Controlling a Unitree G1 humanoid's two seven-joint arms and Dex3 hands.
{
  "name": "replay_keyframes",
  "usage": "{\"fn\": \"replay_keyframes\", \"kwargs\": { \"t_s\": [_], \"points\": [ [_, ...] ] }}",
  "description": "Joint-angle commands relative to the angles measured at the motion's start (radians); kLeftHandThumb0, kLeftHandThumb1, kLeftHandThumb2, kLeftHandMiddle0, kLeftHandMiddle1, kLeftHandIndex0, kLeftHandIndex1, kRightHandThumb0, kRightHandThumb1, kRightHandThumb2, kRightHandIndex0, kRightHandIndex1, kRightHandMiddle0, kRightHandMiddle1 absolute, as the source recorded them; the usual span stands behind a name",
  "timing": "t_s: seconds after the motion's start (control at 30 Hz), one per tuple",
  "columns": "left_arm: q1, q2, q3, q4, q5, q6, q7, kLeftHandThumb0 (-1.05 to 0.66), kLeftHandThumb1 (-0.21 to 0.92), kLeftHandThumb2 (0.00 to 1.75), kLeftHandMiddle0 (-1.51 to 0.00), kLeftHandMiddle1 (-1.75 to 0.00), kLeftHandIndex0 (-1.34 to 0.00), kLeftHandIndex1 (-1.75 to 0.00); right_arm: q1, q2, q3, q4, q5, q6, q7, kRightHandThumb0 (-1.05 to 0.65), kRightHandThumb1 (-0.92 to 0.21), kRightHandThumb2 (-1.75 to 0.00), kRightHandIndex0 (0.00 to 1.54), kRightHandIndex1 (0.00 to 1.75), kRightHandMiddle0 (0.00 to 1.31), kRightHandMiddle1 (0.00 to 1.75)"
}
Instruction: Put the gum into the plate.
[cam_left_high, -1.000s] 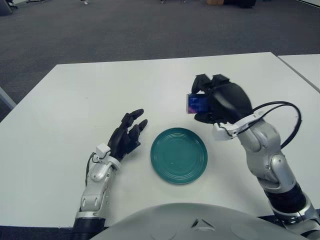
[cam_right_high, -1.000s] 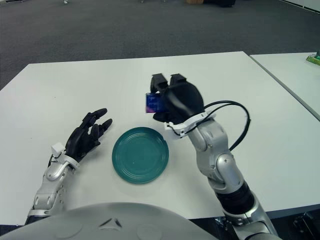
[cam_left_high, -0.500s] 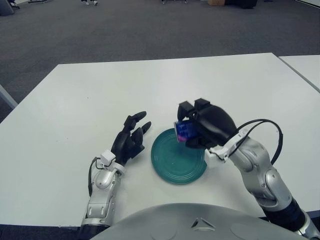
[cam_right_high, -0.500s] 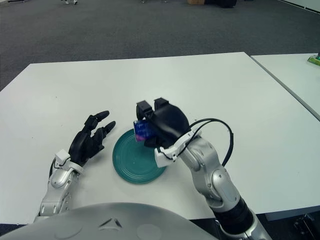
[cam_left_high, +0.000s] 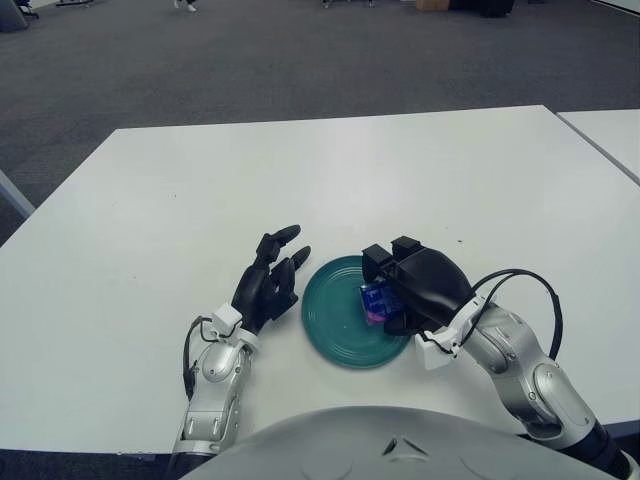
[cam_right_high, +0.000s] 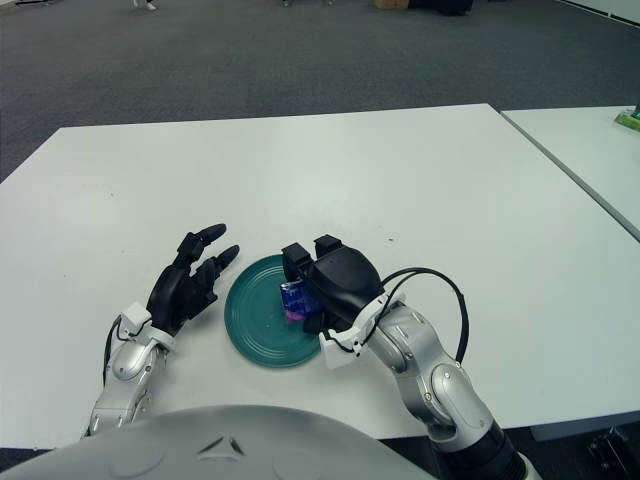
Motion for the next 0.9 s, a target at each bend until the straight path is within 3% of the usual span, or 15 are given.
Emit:
{"fn": "replay_keyframes", "kwargs": {
  "t_s": [0.0,0.03,0.1,0.13,0.27,0.5,0.87],
  "points": [
    [-0.062,0.012,0.055,0.156,-0.011,-0.035,0.021,-0.75,0.92,0.81,-0.37,-0.02,-0.01,-0.68,-0.003,-0.023,-0.021,-0.005,-0.014,-0.017,0.000,-0.72,-0.90,-0.68,0.32,0.74,0.05,1.06],
    [-0.076,0.010,0.061,0.192,-0.021,-0.053,0.013,-0.78,0.92,0.81,-0.33,-0.01,0.00,-0.65,-0.003,-0.025,-0.021,-0.005,-0.013,-0.019,0.006,-0.81,-0.91,-0.73,0.31,0.50,0.03,0.88],
    [-0.080,0.001,0.060,0.202,-0.037,-0.069,0.000,-0.81,0.92,0.82,-0.28,-0.01,0.00,-0.63,-0.002,-0.028,-0.022,-0.003,-0.006,-0.022,0.016,-0.89,-0.91,-0.77,0.28,0.28,0.02,0.69],
    [-0.084,-0.016,0.052,0.212,-0.050,-0.105,-0.012,-0.84,0.92,0.83,-0.24,0.00,0.00,-0.60,0.000,-0.020,-0.026,-0.004,0.043,-0.013,0.042,-0.97,-0.92,-0.82,0.26,0.08,0.00,0.50],
    [-0.096,-0.044,0.034,0.238,-0.060,-0.181,-0.024,-0.97,0.92,0.82,-0.17,0.00,0.00,-0.53,0.000,-0.003,-0.039,-0.007,0.148,0.002,0.089,-1.03,-0.92,-0.86,0.06,0.02,0.00,0.18],
    [-0.105,-0.051,0.027,0.271,-0.044,-0.229,-0.018,-1.04,0.92,0.79,-0.13,0.00,0.00,-0.44,0.000,-0.014,-0.055,0.005,0.195,-0.030,0.069,-1.05,-0.92,-0.84,0.00,0.00,0.00,0.02],
    [-0.105,-0.091,0.026,0.239,-0.053,-0.174,0.015,-1.05,0.92,0.69,-0.12,0.00,0.00,-0.40,0.002,0.004,-0.080,0.008,0.193,-0.048,0.017,-1.05,-0.92,-0.76,0.00,0.00,0.00,0.00]
  ]
}}
